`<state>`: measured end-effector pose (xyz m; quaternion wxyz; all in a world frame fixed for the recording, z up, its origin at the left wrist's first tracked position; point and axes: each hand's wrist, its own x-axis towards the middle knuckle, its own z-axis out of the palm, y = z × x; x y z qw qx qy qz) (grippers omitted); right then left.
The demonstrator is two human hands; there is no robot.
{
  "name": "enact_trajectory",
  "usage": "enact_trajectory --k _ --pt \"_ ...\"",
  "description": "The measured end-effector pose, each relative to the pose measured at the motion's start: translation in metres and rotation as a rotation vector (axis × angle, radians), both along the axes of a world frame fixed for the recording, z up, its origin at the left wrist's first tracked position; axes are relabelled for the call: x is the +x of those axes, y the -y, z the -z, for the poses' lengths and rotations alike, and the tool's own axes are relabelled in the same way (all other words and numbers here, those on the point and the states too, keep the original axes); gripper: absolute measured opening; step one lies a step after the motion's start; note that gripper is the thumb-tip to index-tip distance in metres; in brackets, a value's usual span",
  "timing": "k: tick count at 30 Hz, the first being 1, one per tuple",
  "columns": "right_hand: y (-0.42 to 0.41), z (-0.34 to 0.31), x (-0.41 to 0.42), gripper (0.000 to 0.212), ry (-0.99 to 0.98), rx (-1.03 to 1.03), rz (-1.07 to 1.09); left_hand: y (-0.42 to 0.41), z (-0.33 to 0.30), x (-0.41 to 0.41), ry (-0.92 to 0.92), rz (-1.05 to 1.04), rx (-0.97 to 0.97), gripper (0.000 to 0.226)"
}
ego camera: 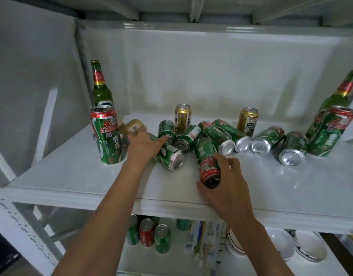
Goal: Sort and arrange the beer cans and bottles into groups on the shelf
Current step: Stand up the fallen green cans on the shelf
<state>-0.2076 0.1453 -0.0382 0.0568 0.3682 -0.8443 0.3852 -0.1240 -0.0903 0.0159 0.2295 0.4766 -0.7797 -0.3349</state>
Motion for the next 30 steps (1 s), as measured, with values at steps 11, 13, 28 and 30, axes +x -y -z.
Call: enact_trajectory --k 11,13,28,30 --pt "-0.032 -0.026 -0.024 0.063 0.133 -0.298 -0.021 -0.005 -0.007 0.012 -0.382 0.063 -0.076 0.114" --pt "-0.035 -0.035 -0.031 0.058 0.109 -0.321 -0.013 -0.015 -0.013 0.013 -0.386 0.104 -0.111 0.121" --pt "0.011 -0.095 -0.059 0.06 0.028 -0.253 -0.099 -0.025 -0.024 0.026 -0.496 0.392 -0.252 0.085" --pt "0.022 -0.095 -0.055 0.057 0.04 -0.255 -0.125 -0.023 -0.022 0.028 -0.507 0.358 -0.3 0.083"
